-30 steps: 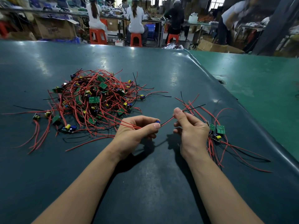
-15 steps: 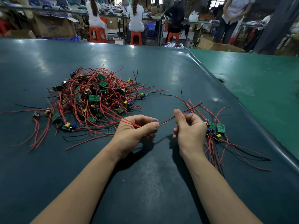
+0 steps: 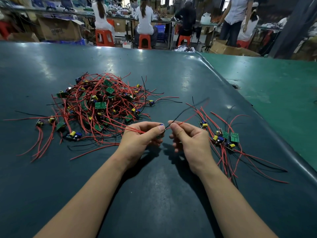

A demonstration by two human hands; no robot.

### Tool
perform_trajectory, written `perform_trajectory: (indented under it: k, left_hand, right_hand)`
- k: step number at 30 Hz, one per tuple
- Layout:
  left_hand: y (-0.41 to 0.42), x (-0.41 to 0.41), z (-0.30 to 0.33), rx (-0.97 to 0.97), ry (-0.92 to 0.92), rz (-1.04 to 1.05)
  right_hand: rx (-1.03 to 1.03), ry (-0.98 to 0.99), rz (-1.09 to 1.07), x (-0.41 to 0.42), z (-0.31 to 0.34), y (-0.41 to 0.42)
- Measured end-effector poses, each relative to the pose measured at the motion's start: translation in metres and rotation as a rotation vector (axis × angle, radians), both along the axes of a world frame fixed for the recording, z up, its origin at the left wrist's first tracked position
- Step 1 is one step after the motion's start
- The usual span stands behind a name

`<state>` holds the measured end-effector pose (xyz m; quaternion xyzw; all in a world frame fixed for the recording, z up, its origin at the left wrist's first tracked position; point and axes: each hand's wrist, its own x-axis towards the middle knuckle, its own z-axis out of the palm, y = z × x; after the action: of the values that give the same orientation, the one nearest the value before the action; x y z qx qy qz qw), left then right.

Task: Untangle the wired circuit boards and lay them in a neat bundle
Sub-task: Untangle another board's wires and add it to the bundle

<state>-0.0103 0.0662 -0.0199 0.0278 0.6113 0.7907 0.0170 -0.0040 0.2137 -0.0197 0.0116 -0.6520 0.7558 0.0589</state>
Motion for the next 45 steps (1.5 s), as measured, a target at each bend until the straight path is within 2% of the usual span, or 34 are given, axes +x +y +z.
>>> perform_trajectory:
  k: [3,6,13,18,24,31,34,37,40,45]
  left_hand:
    - [-0.001,0.002,0.0,-0.084,0.015,-0.081]
    - [-0.001,0.002,0.001,-0.079,0.026,-0.105]
    - [-0.005,0.005,0.004,-0.091,0.019,-0.187]
    - [-0.004,0.008,0.005,-0.105,0.025,-0.214]
    - [-0.006,0.008,0.006,-0.098,0.008,-0.25]
    - [-0.006,0.007,0.006,-0.101,0.021,-0.302]
    - [-0.007,0.004,0.005,0.002,-0.002,-0.231]
    - [-0.005,-0.001,0.003,0.096,-0.018,-0.119]
    - [-0.004,0.0,0.002,0.084,0.011,-0.105]
    - [-0.004,0.002,0.002,0.0,0.02,-0.128]
  right_hand:
    - [-0.05,-0.014,-0.001,-0.002,0.0,0.003]
    - [-0.082,-0.011,-0.067,-0.005,0.0,0.004]
    - [-0.353,-0.02,-0.268,-0.016,0.004,0.016]
    - [-0.636,-0.178,-0.127,-0.016,0.01,0.023]
    - [-0.64,-0.132,-0.185,-0.015,0.012,0.024]
    - [-0.752,-0.236,-0.14,-0.013,0.013,0.025]
    - [-0.693,-0.156,-0.165,-0.011,0.013,0.024]
    - [-0.51,-0.146,-0.026,-0.005,0.009,0.015]
    - [-0.3,-0.174,0.123,0.002,0.004,0.003]
    - [-0.265,-0.172,0.073,-0.002,0.006,0.008]
